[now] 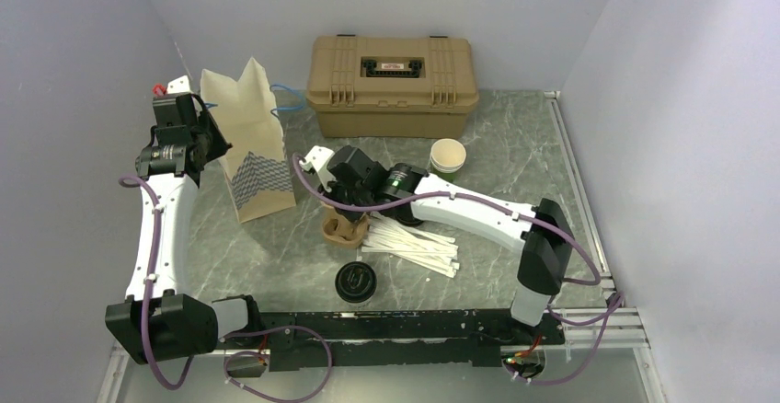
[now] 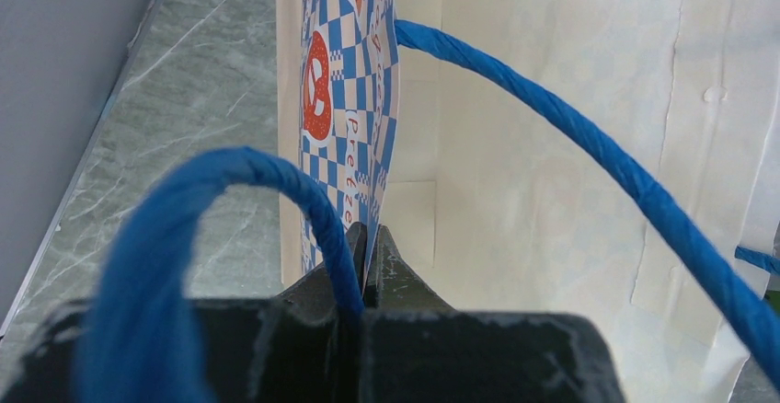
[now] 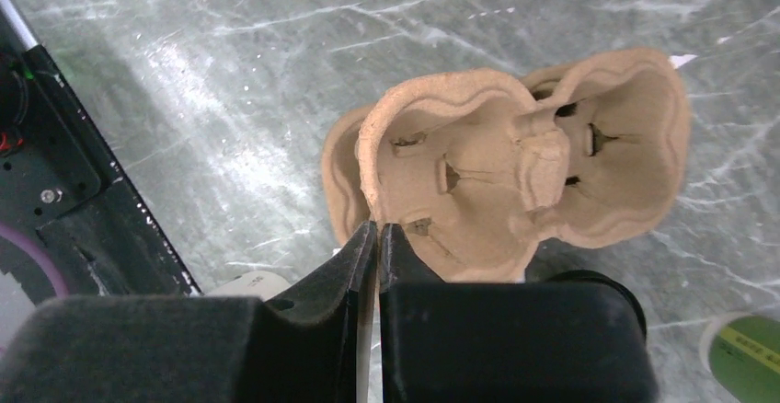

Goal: Pack the takeout coffee

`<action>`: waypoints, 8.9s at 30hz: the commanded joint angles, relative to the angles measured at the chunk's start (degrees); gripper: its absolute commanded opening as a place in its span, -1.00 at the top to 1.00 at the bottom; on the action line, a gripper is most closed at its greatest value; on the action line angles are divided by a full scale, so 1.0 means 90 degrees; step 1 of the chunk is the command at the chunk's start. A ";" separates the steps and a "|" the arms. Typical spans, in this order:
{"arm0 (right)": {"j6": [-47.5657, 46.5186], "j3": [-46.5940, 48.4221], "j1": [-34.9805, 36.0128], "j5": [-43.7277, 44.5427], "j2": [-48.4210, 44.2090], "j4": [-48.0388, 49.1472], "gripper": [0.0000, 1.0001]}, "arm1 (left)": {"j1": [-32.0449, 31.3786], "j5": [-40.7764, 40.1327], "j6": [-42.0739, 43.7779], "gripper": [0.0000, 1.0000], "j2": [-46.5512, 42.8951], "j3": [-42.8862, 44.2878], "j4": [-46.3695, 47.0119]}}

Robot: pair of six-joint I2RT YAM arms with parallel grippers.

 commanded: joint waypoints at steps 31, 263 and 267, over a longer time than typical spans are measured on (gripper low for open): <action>-0.0134 0.0095 0.0833 0.0929 -0.0634 -0.0298 1.00 | 0.0079 0.0209 -0.0032 1.00 -0.0263 -0.0071 0.0302; -0.3229 0.1232 -0.1143 -0.2026 0.0481 0.2922 1.00 | -0.2655 0.0703 0.1388 1.00 -0.2184 -0.0634 0.1098; -0.3141 0.1386 -0.1142 -0.2222 0.0583 0.2781 1.00 | -0.2655 0.0558 0.1106 1.00 -0.1825 -0.0073 0.0156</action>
